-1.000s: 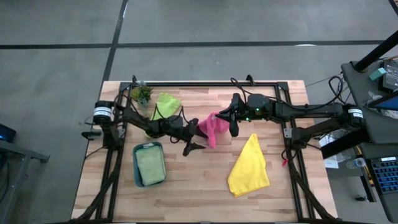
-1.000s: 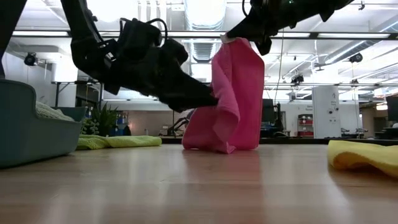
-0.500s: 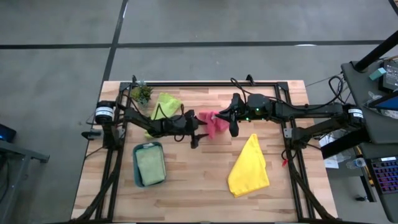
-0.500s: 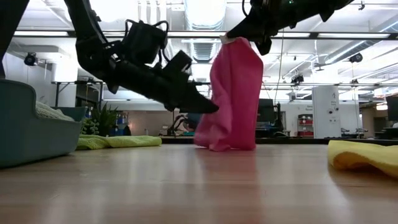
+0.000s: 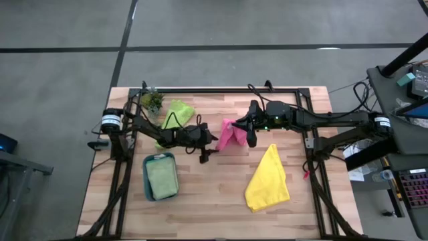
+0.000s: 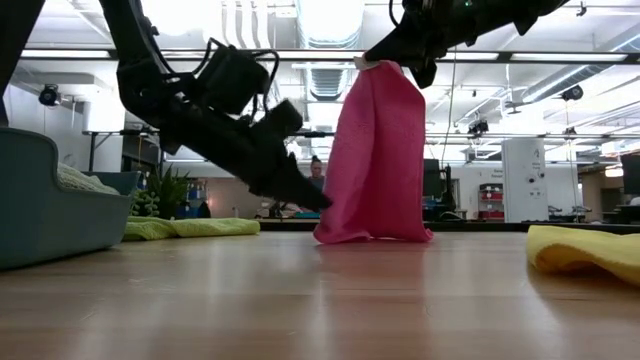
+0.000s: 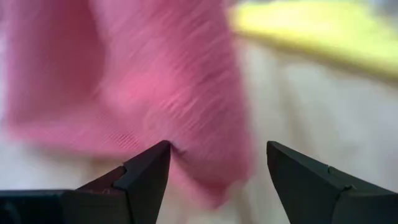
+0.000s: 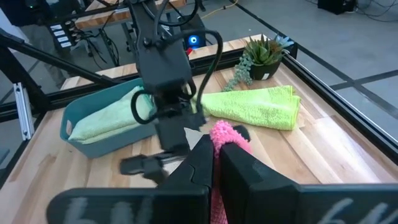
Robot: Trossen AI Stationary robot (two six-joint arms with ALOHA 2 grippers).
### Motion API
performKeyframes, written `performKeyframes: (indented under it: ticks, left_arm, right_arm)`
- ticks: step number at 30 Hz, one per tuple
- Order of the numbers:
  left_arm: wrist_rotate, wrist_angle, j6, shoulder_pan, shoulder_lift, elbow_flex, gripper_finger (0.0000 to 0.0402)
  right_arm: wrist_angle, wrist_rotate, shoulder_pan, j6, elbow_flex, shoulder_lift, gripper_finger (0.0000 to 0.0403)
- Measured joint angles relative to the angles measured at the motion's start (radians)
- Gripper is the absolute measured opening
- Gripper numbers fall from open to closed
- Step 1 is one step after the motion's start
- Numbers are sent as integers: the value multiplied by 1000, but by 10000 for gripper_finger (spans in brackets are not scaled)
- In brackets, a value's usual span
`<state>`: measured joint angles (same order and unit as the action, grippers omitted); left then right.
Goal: Fold microfiber towels
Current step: Fold the pink microfiber cloth
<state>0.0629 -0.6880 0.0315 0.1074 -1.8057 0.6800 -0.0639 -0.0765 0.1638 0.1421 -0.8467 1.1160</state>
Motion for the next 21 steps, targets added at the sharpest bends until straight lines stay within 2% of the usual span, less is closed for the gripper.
performKeyframes:
  ticks: [2, 6, 11, 15, 21]
  left_arm:
    - [61, -60, -12, 0, -6, 1, 251]
    - [96, -161, -3, 0, -30, 4, 251]
    - [121, -111, 1, -1, -37, 0, 251]
    - [115, -83, 5, 0, -32, -19, 251]
    - [114, -60, 2, 0, -29, -39, 251]
  right_arm:
    - [0, 0, 0, 0, 0, 0, 9]
    - [0, 0, 0, 4, 0, 0, 9]
    - [39, -2, -1, 24, 0, 0, 9]
    - [206, -8, -17, 61, 0, 0, 9]
    - [450, -51, -87, 224, 4, 0, 9]
